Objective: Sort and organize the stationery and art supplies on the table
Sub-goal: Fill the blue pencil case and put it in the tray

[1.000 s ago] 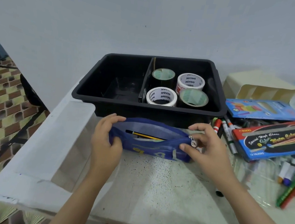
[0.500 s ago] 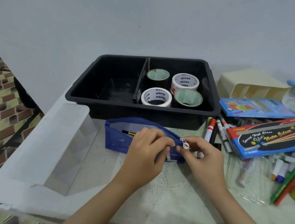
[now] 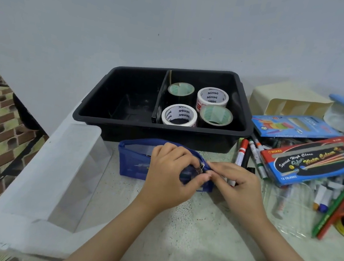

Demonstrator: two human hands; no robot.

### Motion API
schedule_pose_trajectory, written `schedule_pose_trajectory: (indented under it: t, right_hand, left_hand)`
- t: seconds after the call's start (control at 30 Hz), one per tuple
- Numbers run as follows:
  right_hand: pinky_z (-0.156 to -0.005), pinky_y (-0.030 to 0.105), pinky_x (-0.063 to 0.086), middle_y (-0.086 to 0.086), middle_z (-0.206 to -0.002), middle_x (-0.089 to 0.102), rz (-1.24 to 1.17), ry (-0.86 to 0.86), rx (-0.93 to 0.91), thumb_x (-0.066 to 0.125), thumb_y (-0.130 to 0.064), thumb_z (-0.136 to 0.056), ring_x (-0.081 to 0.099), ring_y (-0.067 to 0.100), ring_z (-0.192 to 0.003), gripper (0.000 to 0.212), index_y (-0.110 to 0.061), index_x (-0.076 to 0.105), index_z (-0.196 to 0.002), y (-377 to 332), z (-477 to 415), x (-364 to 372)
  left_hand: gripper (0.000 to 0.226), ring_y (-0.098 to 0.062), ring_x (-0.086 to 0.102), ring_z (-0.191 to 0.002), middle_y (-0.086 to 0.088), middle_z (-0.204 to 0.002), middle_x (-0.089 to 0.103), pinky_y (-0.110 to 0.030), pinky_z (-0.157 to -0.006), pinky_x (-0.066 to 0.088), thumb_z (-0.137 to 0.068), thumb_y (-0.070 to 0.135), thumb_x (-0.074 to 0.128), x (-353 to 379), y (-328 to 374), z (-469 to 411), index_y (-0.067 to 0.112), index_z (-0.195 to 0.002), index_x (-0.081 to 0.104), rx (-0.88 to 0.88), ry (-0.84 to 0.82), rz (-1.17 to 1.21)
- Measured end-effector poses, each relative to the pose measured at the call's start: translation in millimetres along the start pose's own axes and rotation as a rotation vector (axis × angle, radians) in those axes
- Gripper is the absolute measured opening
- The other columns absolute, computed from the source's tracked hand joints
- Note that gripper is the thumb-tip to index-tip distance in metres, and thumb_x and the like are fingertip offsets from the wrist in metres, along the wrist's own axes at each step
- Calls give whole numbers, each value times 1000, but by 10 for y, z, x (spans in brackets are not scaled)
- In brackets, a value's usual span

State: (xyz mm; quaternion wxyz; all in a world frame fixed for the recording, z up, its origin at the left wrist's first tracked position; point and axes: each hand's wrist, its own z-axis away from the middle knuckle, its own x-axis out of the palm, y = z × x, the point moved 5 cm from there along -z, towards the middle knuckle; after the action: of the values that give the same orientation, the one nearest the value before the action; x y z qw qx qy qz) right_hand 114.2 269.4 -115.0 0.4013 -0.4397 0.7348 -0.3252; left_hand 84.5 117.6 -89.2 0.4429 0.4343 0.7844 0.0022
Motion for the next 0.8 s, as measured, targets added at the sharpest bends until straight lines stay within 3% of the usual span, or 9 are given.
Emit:
schedule_pose_trajectory:
  t: [0.2, 0.43, 0.63, 0.7, 0.8]
  right_hand:
    - [-84, 9, 45, -11, -97, 68, 104, -13, -75, 68, -3, -82, 61, -2, -95, 20, -12, 74, -99, -26, -32, 12]
    - [-87, 12, 44, -20, -102, 62, 230, 14, -155, 63, -13, -82, 59, -2, -97, 18, -14, 75, -96, -55, -87, 0]
    - [-86, 7, 44, -8, -103, 66, 191, 93, -104, 68, -3, -82, 58, -9, -97, 17, -9, 74, -97, 35, -105, -166]
    - [-86, 7, 44, -6, -104, 67, 193, 62, -47, 69, -3, -82, 56, -11, -99, 21, -16, 72, -98, 65, -118, -212]
    - [-89, 13, 43, -15, -110, 62, 167, -59, 28, 73, -23, -79, 54, -7, -106, 21, -32, 68, -97, 62, -137, -185]
  left_hand:
    - [20, -12, 48, -79, 10, -79, 61, -24, -79, 28, -88, 26, 52, -9, -8, -22, 17, -77, 65, 36, -5, -89]
    - [25, -11, 43, -94, 5, -98, 58, -23, -84, 20, -85, 35, 49, -181, -86, -97, 20, -72, 64, -37, -38, -217]
    - [29, -14, 43, -88, 4, -90, 56, -25, -78, 21, -82, 32, 50, -464, -368, -88, 16, -61, 60, -148, 20, -296]
    - [26, -15, 44, -85, 5, -87, 56, -26, -76, 21, -81, 29, 55, -540, -463, -51, 15, -60, 61, -184, 31, -310]
    - [27, -10, 41, -83, 7, -85, 55, -22, -76, 19, -82, 31, 51, -566, -497, -3, 16, -62, 60, -163, 14, -290]
